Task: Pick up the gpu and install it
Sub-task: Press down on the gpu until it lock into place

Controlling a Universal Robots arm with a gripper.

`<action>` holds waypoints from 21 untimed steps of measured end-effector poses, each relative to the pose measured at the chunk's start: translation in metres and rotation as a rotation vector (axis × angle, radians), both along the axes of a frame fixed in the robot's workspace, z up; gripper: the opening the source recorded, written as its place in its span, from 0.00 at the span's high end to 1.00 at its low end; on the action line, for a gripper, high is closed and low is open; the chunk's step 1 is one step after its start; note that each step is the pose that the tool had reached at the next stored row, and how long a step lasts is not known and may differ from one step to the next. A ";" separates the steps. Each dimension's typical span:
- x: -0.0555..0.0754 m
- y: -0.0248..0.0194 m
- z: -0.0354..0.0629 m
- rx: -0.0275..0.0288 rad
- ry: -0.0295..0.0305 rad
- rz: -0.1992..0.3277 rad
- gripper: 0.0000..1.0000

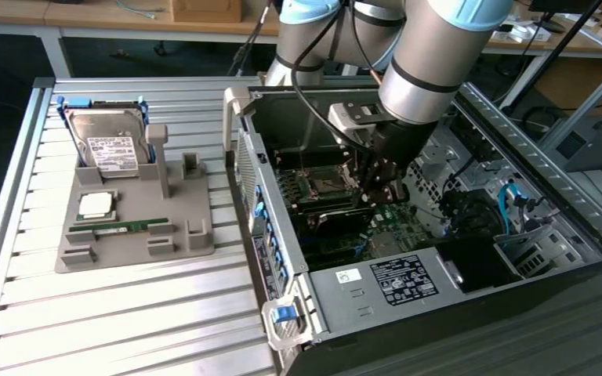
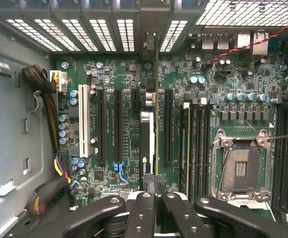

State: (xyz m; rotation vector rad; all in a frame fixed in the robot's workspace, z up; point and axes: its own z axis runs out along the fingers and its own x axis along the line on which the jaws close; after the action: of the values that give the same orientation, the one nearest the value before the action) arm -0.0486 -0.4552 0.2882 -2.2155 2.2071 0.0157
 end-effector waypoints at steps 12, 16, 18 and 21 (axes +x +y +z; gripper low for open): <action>-0.034 0.0041 -0.0004 -0.0003 -0.0002 0.000 0.90; -0.043 0.0042 -0.0019 -0.0002 -0.0003 0.000 0.90; -0.048 0.0042 -0.0030 -0.0005 -0.0003 0.000 0.90; -0.056 0.0042 -0.0049 -0.0006 -0.0003 0.000 0.90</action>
State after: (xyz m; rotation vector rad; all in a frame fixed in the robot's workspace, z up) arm -0.1043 -0.4510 0.2833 -2.2157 2.2072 0.0147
